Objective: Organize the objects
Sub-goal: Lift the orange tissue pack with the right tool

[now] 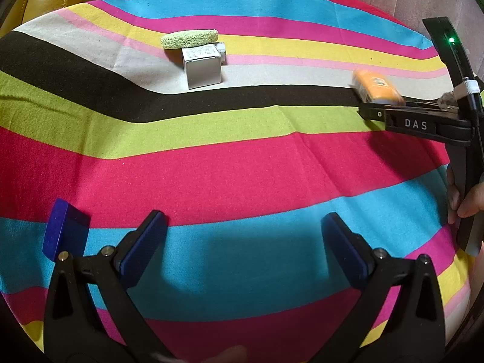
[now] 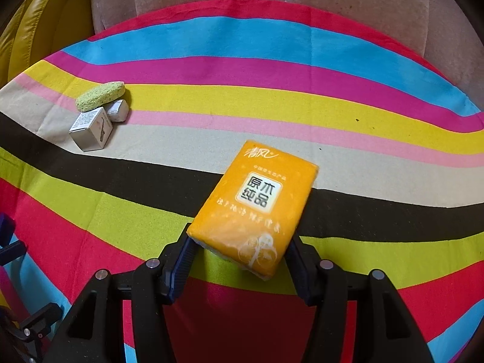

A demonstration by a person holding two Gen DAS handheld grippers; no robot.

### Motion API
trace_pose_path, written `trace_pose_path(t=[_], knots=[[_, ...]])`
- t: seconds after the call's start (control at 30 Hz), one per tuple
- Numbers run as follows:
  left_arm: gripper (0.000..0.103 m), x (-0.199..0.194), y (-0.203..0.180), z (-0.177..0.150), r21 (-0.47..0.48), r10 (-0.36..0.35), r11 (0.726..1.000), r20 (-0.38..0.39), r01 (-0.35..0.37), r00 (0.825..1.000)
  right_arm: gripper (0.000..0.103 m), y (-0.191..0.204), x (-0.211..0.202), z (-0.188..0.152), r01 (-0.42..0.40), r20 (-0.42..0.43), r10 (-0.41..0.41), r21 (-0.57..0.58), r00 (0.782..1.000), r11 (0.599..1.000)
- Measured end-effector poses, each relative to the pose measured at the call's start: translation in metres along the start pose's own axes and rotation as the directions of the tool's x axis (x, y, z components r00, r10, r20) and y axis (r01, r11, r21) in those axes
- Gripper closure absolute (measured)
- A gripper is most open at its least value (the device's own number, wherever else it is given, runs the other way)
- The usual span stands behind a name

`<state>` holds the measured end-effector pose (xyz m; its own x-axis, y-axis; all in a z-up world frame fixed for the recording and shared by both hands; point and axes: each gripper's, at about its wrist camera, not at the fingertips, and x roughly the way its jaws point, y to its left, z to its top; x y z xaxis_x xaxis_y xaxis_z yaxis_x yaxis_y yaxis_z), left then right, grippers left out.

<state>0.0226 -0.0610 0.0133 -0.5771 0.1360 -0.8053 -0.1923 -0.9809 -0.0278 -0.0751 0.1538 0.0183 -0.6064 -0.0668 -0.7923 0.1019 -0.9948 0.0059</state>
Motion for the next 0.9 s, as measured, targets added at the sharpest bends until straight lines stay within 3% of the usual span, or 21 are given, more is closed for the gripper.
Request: trace_pose_path(t=[0.2, 0.37, 0.6, 0.7, 0.77, 0.9], knots=[[0.000, 0.000, 0.000, 0.000, -0.001, 0.001, 1.000, 0.000, -0.001, 1.000, 0.040, 0.010, 0.015, 0.008, -0.003, -0.003, 0.003, 0.005, 1.000, 1.000], [0.000, -0.001, 0.000, 0.000, -0.001, 0.001, 1.000, 0.000, -0.001, 1.000, 0.023, 0.014, 0.017, 0.009, -0.013, -0.006, 0.013, 0.000, 1.000, 1.000], [0.000, -0.001, 0.000, 0.000, 0.000, 0.000, 1.000, 0.000, 0.000, 1.000, 0.021, 0.013, 0.019, 0.011, -0.024, -0.003, 0.024, 0.015, 1.000, 1.000], [0.000, -0.001, 0.001, 0.000, 0.001, 0.000, 1.000, 0.000, 0.000, 1.000, 0.029, 0.010, 0.018, 0.011, -0.009, 0.005, 0.009, 0.032, 1.000, 0.999], [0.000, -0.001, 0.001, 0.000, 0.001, 0.000, 1.000, 0.000, 0.000, 1.000, 0.045, 0.004, 0.016, 0.010, -0.004, 0.016, 0.003, 0.059, 1.000, 0.998], [0.000, -0.001, 0.001, 0.000, 0.000, 0.000, 1.000, 0.000, 0.000, 1.000, 0.049, -0.003, 0.014, 0.009, -0.020, 0.028, 0.017, 0.096, 0.999, 0.995]])
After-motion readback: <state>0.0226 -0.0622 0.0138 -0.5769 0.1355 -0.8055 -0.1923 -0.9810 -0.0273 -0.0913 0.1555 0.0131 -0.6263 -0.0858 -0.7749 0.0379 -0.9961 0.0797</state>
